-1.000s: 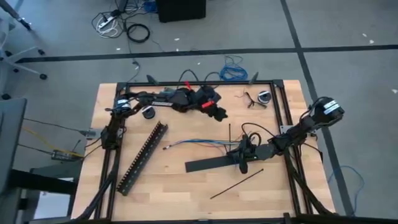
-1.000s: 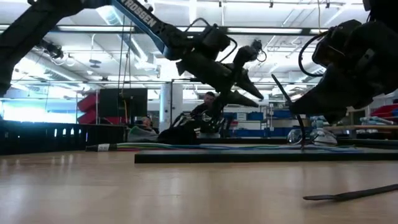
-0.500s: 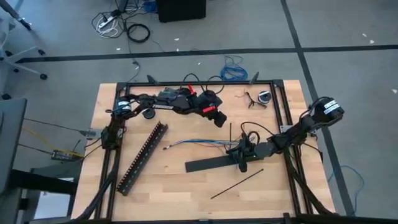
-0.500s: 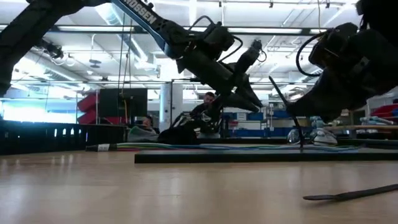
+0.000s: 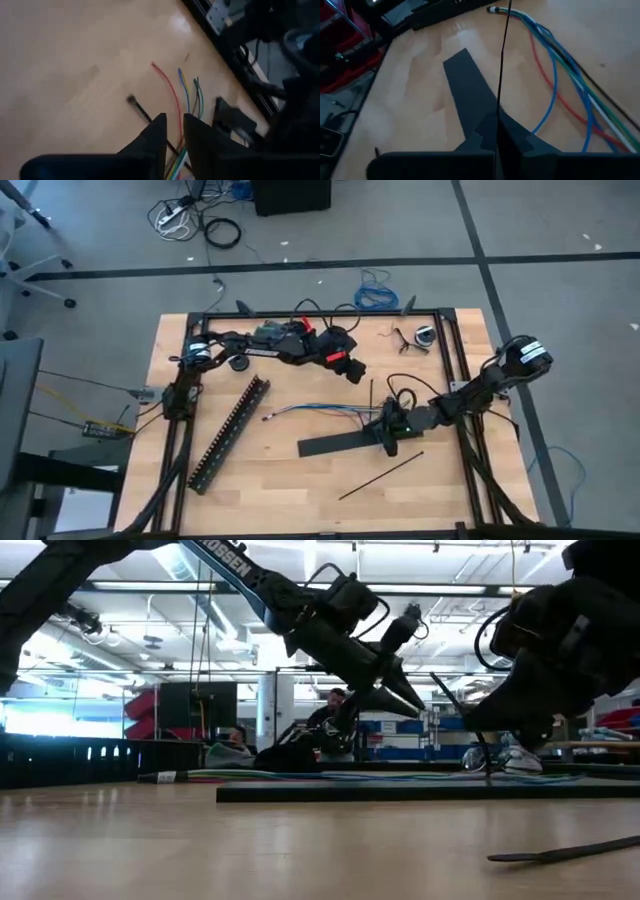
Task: Ziptie cables
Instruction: Wrap the black zip tie on the cable wires
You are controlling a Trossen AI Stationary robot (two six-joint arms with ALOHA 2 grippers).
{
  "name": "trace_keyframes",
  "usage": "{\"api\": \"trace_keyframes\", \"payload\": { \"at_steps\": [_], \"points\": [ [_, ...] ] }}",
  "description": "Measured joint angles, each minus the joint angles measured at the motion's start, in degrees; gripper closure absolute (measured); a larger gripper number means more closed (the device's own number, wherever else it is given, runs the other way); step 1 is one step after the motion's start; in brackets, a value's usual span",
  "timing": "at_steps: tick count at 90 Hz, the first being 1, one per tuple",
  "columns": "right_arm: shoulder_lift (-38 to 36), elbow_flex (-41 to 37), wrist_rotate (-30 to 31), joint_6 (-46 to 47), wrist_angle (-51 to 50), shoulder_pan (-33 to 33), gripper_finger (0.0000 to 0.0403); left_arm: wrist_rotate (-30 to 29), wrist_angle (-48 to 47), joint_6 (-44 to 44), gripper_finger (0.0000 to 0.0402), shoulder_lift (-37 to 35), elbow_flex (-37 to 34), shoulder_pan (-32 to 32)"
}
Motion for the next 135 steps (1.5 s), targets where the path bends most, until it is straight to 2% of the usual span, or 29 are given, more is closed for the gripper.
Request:
{"api": "trace_keyframes", "payload": {
  "at_steps": [10, 22, 30, 41, 55, 82, 105, 110, 125, 135],
  "points": [
    [0.00, 0.00, -2.69, 0.88, 0.03, -1.14, 0.0403, -0.61, -0.56, -4.81, 0.0342, 0.36, 0.00, -0.18],
    [0.00, -0.01, -4.22, -2.32, 0.89, -2.18, 0.0403, 6.36, -0.11, -10.03, 0.0330, 1.60, -0.04, -0.51],
    [0.00, -0.02, -5.14, -2.97, 1.38, -2.74, 0.0403, 7.47, -1.33, -11.05, 0.0323, 1.90, -0.07, -1.22],
    [-0.02, -0.02, -5.19, -3.19, 2.05, -2.86, 0.0403, 4.68, -0.88, -9.31, 0.0318, 1.88, -0.04, -2.63],
    [-0.02, -0.02, -5.05, -3.11, 2.55, -2.87, 0.0403, 4.73, -0.47, -7.29, 0.0318, 1.88, -0.04, -3.65],
    [-0.02, -0.02, -5.00, -2.62, 4.16, -2.86, 0.0403, 13.97, 2.14, -0.05, 0.0318, 1.88, -0.04, -3.63],
    [-0.02, -0.01, -4.98, -2.24, 5.02, -2.86, 0.0403, 15.73, 7.81, 3.49, 0.0318, 4.97, 0.02, -3.16],
    [-0.02, 0.00, -4.96, -1.40, 5.14, -2.86, 0.0403, 15.79, 7.82, 6.22, 0.0318, 5.84, -0.02, -3.08],
    [-0.02, 0.00, -5.15, -0.61, 5.51, -2.86, 0.0403, 16.58, 8.82, 26.85, 0.0318, 6.29, -0.02, -3.06],
    [-0.02, 0.00, -5.54, -0.57, 5.65, -2.86, 0.0403, 16.60, 9.29, 35.70, 0.0318, 6.32, 0.00, -3.14]
  ]
}}
